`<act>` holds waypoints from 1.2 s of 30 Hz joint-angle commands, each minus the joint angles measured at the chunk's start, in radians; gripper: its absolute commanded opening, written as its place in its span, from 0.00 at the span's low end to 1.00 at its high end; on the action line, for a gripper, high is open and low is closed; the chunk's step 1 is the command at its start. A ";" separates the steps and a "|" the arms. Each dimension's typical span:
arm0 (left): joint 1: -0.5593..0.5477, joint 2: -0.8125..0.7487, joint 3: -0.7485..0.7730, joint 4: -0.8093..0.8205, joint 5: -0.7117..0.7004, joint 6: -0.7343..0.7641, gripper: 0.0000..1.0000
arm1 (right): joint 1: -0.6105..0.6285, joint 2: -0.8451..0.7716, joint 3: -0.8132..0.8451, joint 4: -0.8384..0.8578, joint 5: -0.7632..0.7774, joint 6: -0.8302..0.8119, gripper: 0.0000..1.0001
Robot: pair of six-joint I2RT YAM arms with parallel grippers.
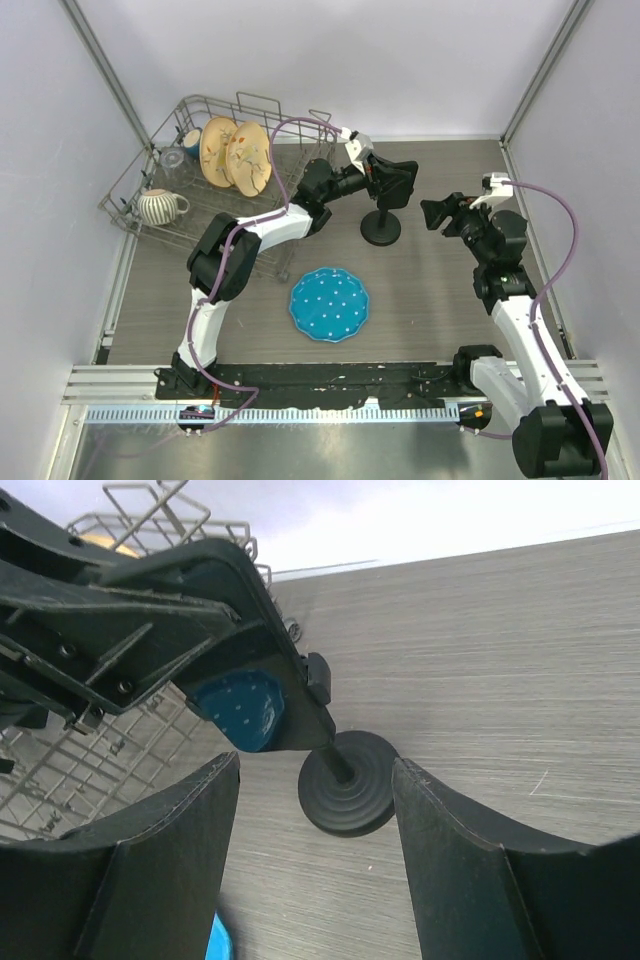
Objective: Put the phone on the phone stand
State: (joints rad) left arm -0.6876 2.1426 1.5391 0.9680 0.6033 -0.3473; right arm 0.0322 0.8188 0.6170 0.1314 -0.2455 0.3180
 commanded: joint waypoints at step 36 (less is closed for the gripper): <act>0.097 -0.236 0.009 -0.121 0.124 -0.205 1.00 | 0.172 0.145 0.145 -0.061 0.161 -0.032 0.84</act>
State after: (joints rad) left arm -0.6415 2.0464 1.5463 0.8162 0.7208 -0.4973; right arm 0.1314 0.9726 0.6575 0.1574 -0.2569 0.3328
